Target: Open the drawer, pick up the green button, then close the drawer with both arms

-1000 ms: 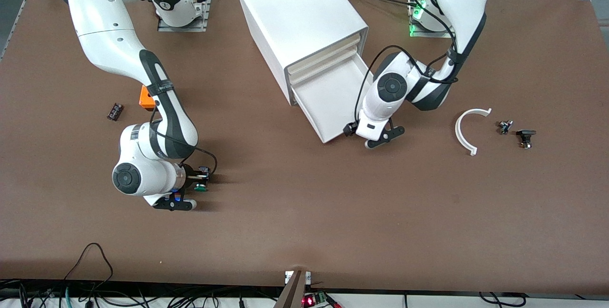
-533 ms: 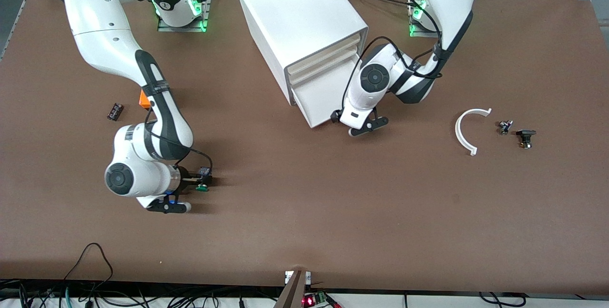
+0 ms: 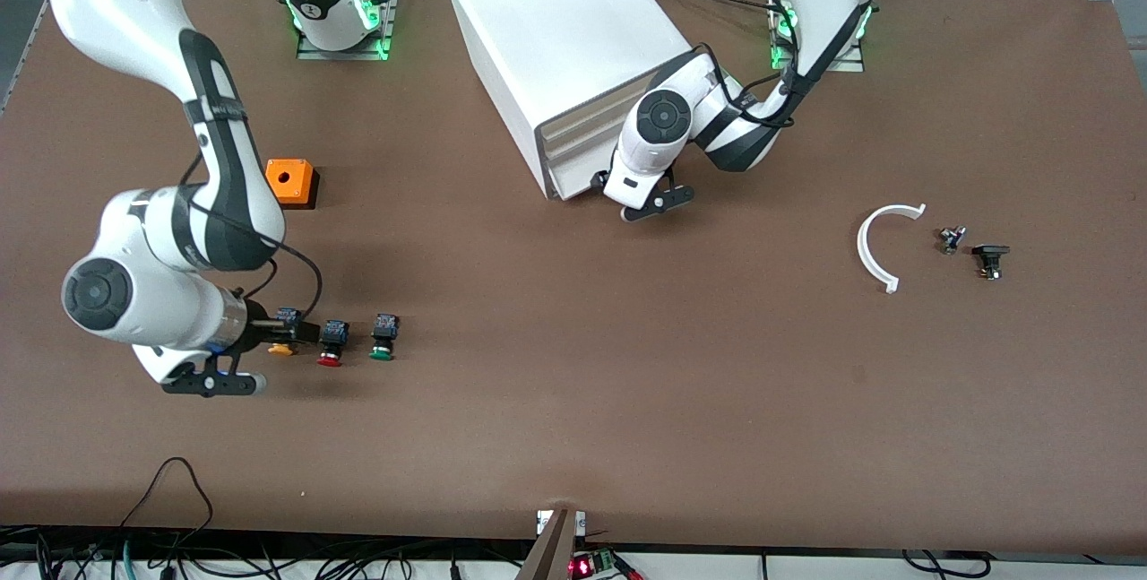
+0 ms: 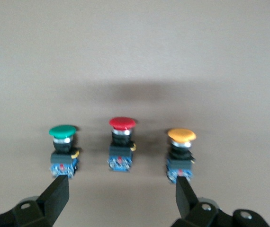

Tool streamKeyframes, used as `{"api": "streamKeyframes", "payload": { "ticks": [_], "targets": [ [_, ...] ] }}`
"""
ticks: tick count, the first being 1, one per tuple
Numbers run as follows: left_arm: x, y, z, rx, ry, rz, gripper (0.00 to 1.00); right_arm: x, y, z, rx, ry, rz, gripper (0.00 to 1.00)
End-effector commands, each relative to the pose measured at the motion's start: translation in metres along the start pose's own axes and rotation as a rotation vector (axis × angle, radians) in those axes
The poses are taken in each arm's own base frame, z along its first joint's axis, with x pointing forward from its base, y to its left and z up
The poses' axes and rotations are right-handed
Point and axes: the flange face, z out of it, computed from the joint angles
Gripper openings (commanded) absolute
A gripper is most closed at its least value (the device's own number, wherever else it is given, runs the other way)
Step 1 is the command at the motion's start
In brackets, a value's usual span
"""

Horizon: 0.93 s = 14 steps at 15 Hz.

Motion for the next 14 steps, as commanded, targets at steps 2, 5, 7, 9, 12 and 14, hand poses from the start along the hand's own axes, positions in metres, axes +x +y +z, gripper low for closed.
{"api": "streamKeyframes", "payload": {
  "ticks": [2, 5, 7, 9, 12, 14],
  "targets": [
    [-0.023, 0.007, 0.0, -0.009, -0.048, -0.029, 1.0, -0.056, 0.016, -0.064, -0.015, 0.019, -0.013, 1.0],
    [-0.034, 0.007, 0.005, 0.011, -0.064, -0.022, 1.0, -0.097, 0.025, -0.117, -0.005, 0.037, -0.002, 1.0],
    [-0.039, 0.008, 0.007, 0.013, -0.08, -0.029, 1.0, -0.118, 0.03, -0.142, -0.001, 0.035, 0.003, 1.0],
    [-0.044, 0.009, 0.008, 0.011, -0.087, -0.033, 1.0, -0.135, 0.032, -0.158, 0.004, 0.048, 0.003, 1.0],
    [-0.05, 0.011, 0.009, 0.012, -0.096, -0.024, 1.0, -0.147, 0.033, -0.174, 0.007, 0.048, 0.012, 1.0],
    [-0.05, 0.011, 0.009, 0.011, -0.096, -0.029, 1.0, -0.155, 0.035, -0.19, 0.011, 0.055, 0.016, 1.0]
  ]
}}
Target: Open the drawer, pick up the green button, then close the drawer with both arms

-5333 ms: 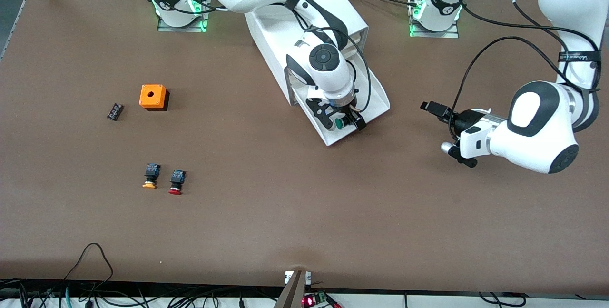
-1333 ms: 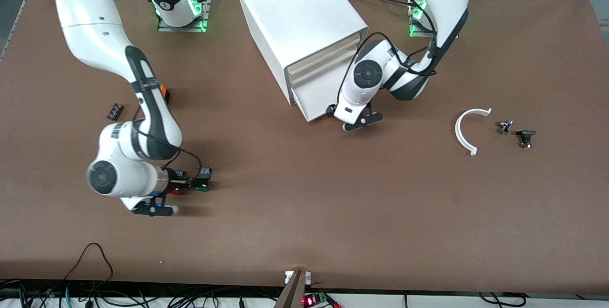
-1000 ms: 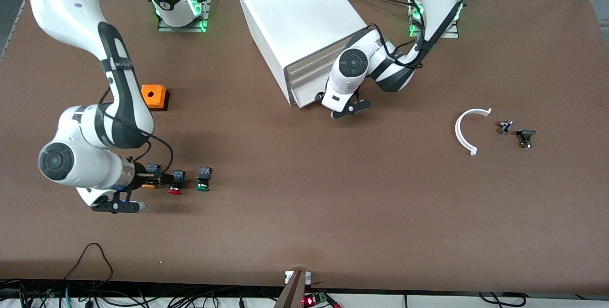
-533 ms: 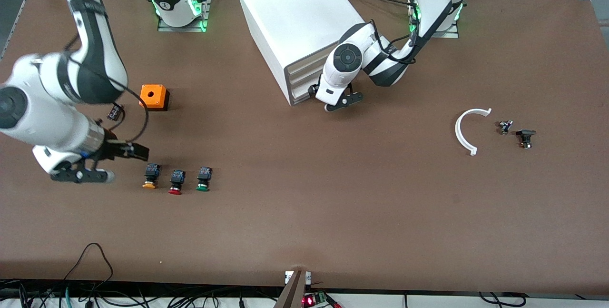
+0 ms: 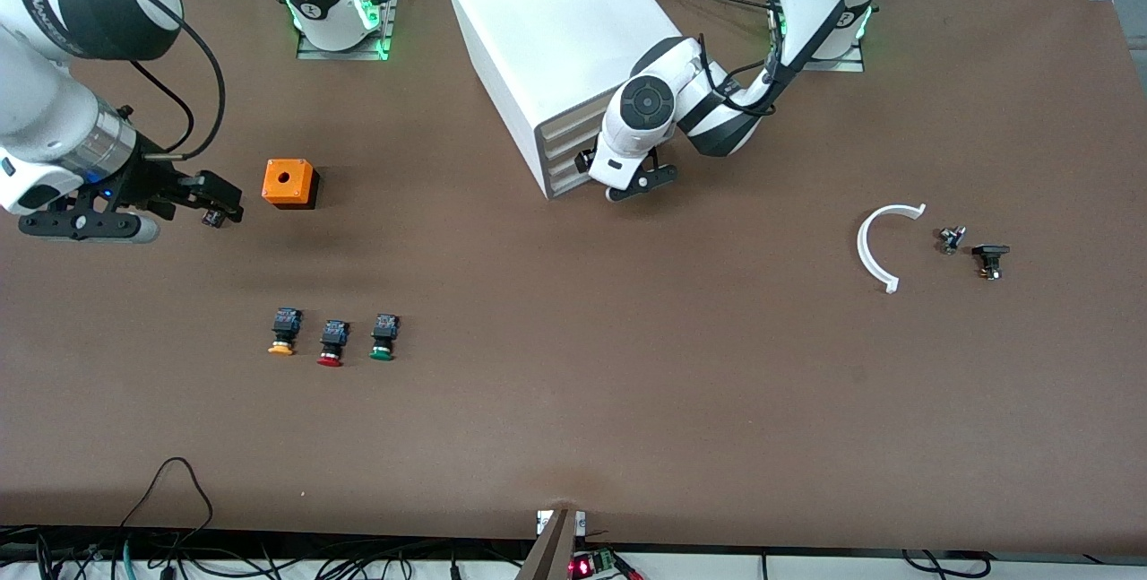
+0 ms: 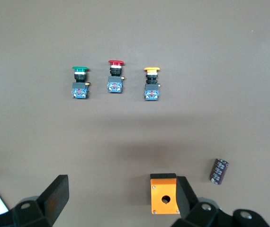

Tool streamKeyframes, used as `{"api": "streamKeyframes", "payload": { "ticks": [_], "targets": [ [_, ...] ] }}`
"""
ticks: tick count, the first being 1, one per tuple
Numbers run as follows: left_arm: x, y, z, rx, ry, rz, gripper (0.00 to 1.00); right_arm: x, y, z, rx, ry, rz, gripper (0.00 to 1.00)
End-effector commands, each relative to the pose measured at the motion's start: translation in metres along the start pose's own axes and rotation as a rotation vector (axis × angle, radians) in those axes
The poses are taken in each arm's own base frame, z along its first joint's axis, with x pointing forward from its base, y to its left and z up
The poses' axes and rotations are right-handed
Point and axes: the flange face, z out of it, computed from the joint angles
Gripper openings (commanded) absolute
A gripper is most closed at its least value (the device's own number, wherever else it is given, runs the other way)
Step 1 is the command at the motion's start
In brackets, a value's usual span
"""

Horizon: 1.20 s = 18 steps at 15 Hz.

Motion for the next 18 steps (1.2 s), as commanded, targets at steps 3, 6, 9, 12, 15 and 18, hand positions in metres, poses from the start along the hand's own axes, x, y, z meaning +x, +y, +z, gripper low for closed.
{"api": "streamKeyframes", "payload": {
  "ticks": [3, 6, 9, 12, 15, 18],
  "targets": [
    [-0.014, 0.002, -0.001, 0.022, -0.035, 0.0, 1.0, -0.014, 0.003, -0.043, -0.006, -0.003, -0.009, 1.0],
    [-0.001, 0.004, -0.026, 0.015, -0.015, 0.014, 1.0, -0.015, 0.0, -0.072, -0.004, -0.015, 0.001, 1.0],
    [0.024, 0.0, -0.063, 0.028, -0.01, 0.023, 1.0, -0.012, 0.013, -0.082, -0.003, 0.002, 0.03, 1.0],
    [0.064, -0.019, -0.121, 0.067, -0.034, 0.086, 1.0, -0.012, 0.013, -0.09, 0.001, 0.017, 0.07, 1.0],
    [0.103, -0.046, -0.18, 0.073, -0.048, 0.151, 1.0, -0.012, 0.013, -0.1, 0.004, 0.035, 0.064, 1.0],
    [0.127, -0.068, -0.224, 0.151, 0.02, 0.272, 1.0, -0.011, 0.012, -0.104, 0.001, 0.035, 0.049, 1.0]
  ]
}}
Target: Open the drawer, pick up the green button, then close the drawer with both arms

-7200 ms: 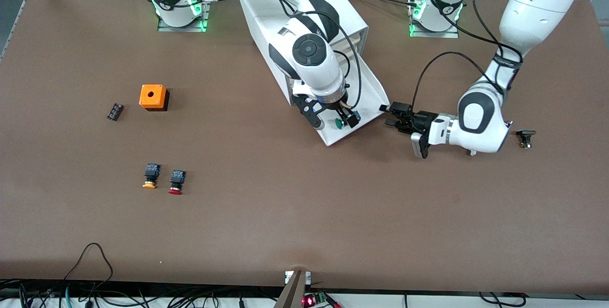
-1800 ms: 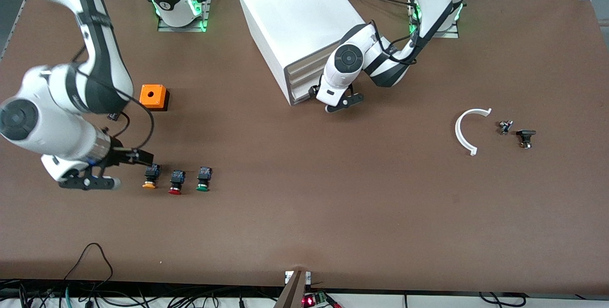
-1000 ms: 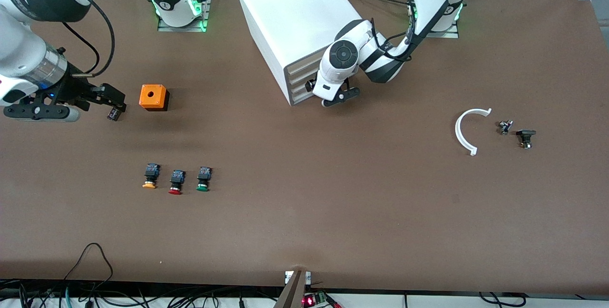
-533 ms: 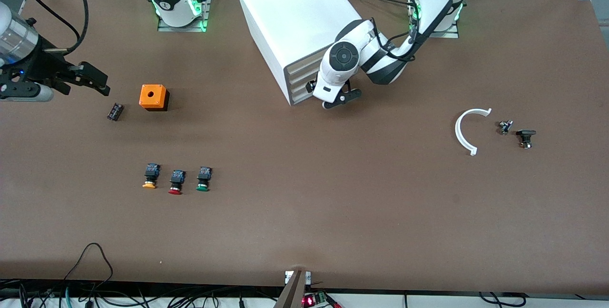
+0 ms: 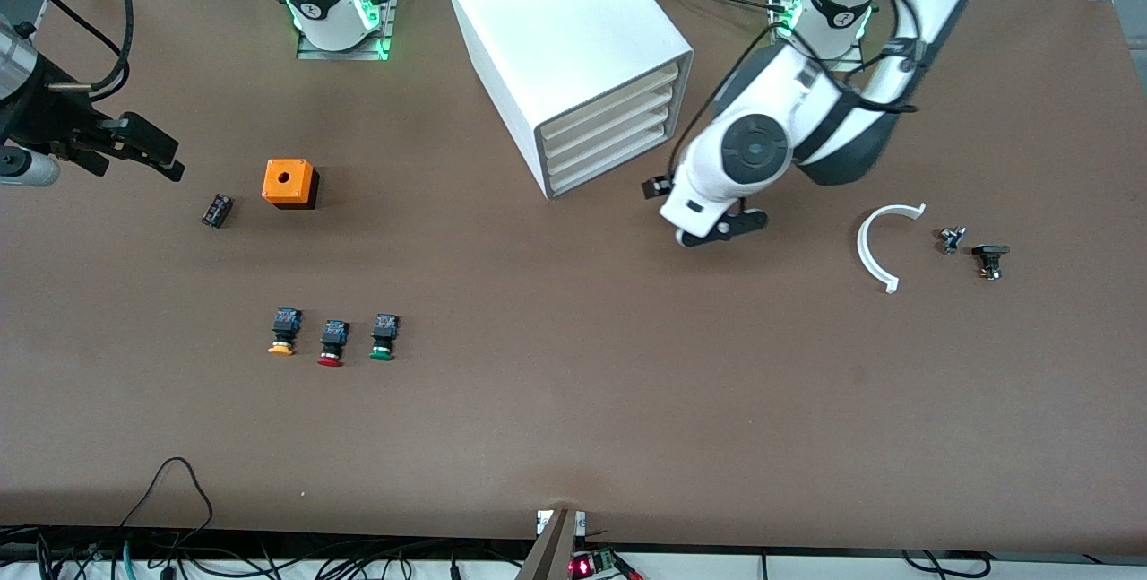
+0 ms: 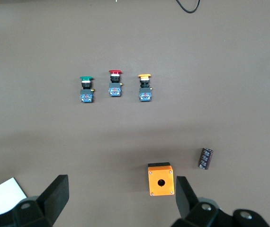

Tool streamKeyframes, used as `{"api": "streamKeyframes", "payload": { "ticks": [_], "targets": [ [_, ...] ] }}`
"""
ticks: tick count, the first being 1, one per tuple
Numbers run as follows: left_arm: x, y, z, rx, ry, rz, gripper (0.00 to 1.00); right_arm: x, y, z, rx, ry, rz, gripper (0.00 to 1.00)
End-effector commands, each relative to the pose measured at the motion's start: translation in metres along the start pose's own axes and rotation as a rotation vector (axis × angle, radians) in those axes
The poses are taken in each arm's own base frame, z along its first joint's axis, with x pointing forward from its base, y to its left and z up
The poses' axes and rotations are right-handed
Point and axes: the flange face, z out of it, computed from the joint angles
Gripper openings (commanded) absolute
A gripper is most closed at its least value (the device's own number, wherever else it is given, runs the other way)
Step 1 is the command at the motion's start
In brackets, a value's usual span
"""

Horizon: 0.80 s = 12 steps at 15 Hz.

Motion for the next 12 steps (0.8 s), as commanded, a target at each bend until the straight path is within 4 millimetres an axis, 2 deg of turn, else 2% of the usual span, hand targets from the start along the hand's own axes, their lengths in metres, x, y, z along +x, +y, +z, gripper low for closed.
{"api": "streamKeyframes", "payload": {
  "ticks": [1, 6, 7, 9, 11, 12],
  "targets": [
    [0.002, -0.017, -0.041, 0.097, 0.059, 0.118, 1.0, 0.0, 0.0, -0.008, -0.007, -0.013, -0.001, 1.0],
    [0.024, -0.07, -0.098, 0.088, 0.088, 0.207, 1.0, -0.002, 0.0, -0.011, -0.01, -0.015, -0.048, 1.0],
    [0.021, -0.081, -0.11, 0.088, 0.114, 0.249, 1.0, -0.003, 0.001, -0.01, -0.011, -0.022, -0.042, 1.0],
    [0.032, -0.12, -0.131, 0.087, 0.141, 0.281, 1.0, -0.003, -0.001, -0.014, -0.023, -0.019, -0.046, 1.0],
    [0.032, -0.158, -0.149, 0.057, 0.15, 0.348, 1.0, -0.001, -0.002, -0.019, -0.035, -0.006, -0.052, 1.0],
    [0.036, -0.184, -0.157, 0.034, 0.166, 0.356, 1.0, -0.001, -0.002, -0.02, -0.034, -0.006, -0.053, 1.0]
  ]
}}
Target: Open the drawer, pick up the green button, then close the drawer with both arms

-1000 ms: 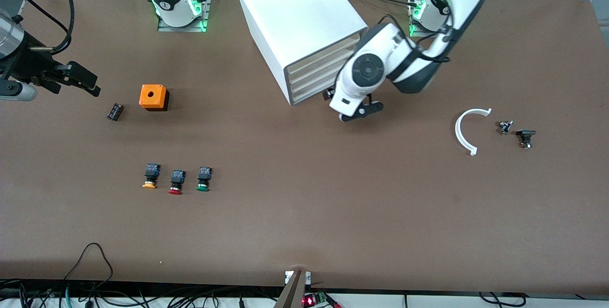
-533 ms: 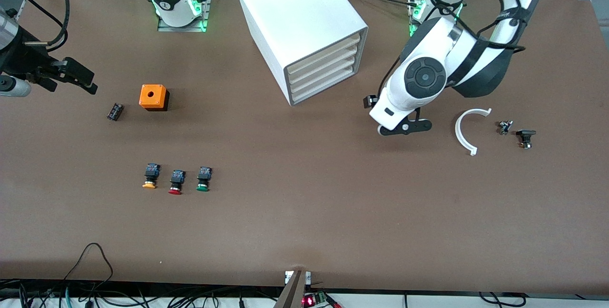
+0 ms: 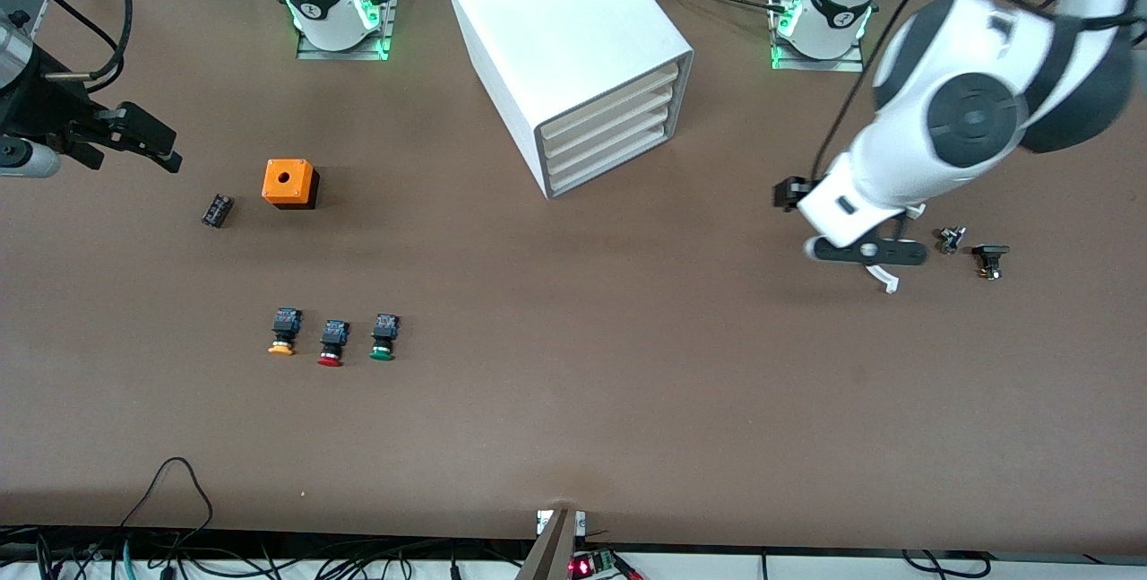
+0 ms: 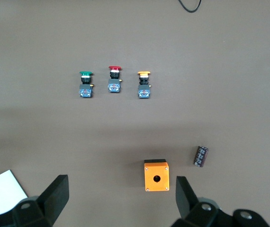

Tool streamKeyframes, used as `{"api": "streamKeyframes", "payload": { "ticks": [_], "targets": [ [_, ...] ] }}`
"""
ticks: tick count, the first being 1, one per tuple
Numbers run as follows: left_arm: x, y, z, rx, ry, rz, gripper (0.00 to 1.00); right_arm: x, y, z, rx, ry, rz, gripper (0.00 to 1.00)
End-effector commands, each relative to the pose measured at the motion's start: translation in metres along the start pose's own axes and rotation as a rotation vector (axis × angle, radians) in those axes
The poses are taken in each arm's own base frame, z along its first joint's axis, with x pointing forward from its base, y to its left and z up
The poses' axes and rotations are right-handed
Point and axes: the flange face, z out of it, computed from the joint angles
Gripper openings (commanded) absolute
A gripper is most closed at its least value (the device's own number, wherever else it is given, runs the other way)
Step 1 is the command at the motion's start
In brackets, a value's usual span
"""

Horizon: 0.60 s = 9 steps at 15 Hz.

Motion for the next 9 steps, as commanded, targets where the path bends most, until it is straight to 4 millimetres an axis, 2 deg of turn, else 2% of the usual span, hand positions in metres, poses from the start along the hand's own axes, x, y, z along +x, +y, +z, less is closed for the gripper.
{"api": "streamKeyframes", "payload": {
  "ticks": [1, 3, 6, 9],
  "targets": [
    [-0.025, -0.058, -0.023, -0.042, 0.049, 0.056, 1.0, 0.002, -0.001, -0.011, -0.014, 0.003, -0.019, 1.0],
    [-0.037, -0.093, -0.035, -0.033, 0.144, 0.086, 1.0, 0.002, -0.001, -0.015, -0.013, 0.013, -0.023, 1.0],
    [-0.058, -0.133, -0.055, -0.021, 0.203, 0.099, 1.0, 0.002, -0.001, -0.016, -0.005, 0.015, -0.012, 1.0],
    [-0.066, -0.135, -0.07, -0.015, 0.229, 0.084, 1.0, 0.002, 0.001, -0.017, -0.003, 0.016, -0.01, 1.0]
  ]
}}
